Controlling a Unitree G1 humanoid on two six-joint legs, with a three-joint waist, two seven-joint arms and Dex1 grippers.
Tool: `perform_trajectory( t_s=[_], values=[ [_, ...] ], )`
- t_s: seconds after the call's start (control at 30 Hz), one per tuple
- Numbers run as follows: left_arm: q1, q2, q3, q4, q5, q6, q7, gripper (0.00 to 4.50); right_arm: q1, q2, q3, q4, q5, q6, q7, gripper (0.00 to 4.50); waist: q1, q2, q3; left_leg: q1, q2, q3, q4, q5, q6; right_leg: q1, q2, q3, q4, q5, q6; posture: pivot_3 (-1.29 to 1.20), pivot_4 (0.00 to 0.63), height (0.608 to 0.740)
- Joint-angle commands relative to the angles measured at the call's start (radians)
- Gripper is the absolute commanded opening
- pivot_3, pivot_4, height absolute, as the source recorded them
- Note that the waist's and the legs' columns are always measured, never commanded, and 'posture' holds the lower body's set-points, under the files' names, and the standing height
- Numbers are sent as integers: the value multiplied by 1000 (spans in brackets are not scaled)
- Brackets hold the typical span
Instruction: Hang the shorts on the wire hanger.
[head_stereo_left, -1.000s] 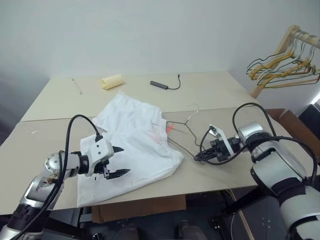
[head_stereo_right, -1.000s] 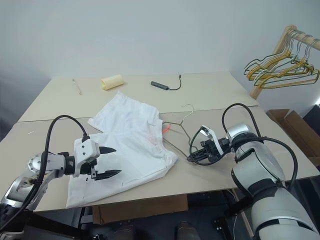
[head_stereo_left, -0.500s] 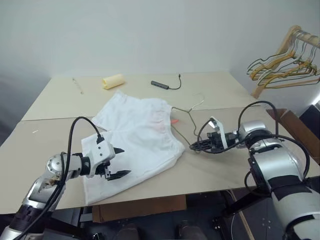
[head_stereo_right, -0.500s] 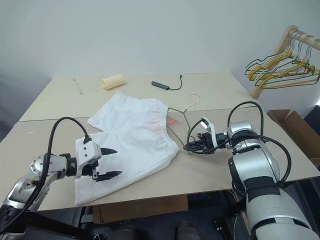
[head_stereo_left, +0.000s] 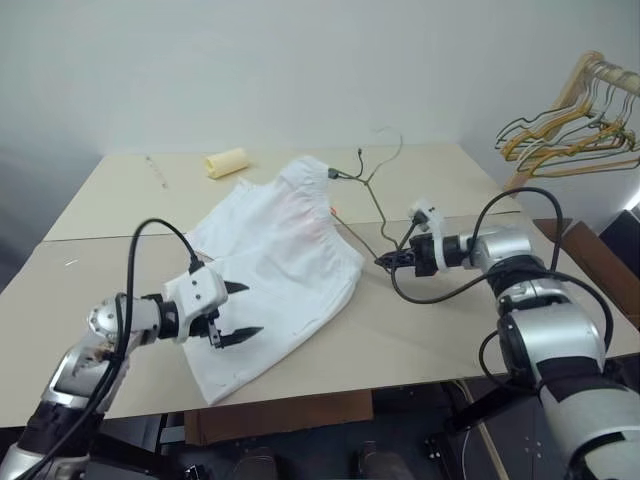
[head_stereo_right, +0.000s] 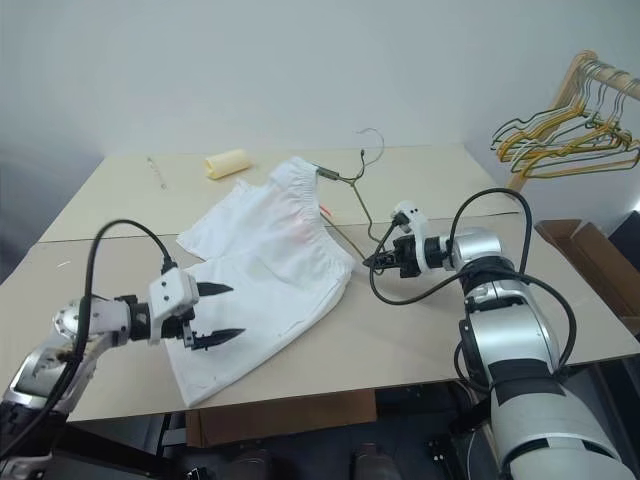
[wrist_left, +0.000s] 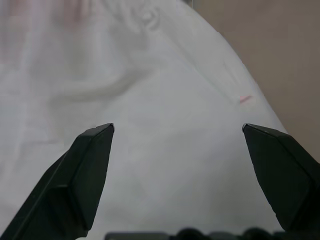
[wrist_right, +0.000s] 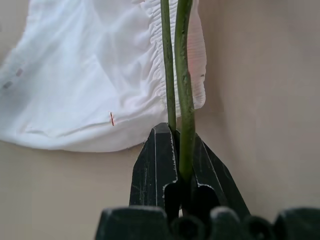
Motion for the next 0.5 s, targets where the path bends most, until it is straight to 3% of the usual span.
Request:
perform_trajectory(
  t_s=[0.03, 0.33, 0.5],
  values=[
    [-93, 10, 81, 9, -83, 17, -21, 4454, 47, -9, 1, -185, -20, -112, -25, 0, -4, 0, 0, 0, 0, 0, 0, 0, 0, 0, 0, 0, 0, 0, 0, 3, 0, 740],
    [-349, 29, 193, 199, -195, 41, -69, 4454, 182, 9, 99, -498, -146, -185, -146, 0, -41, 0, 0, 1, 0, 0, 0, 0, 0, 1, 0, 0, 0, 0, 0, -2, 0, 740],
    [-435, 64, 164, 334, -141, -24, -130, 4454, 191, 20, 142, -578, -184, -163, -172, 0, -57, 0, 0, 1, 0, -1, 0, 0, 0, 1, 0, 0, 0, 0, 0, 2, 0, 740]
  ],
)
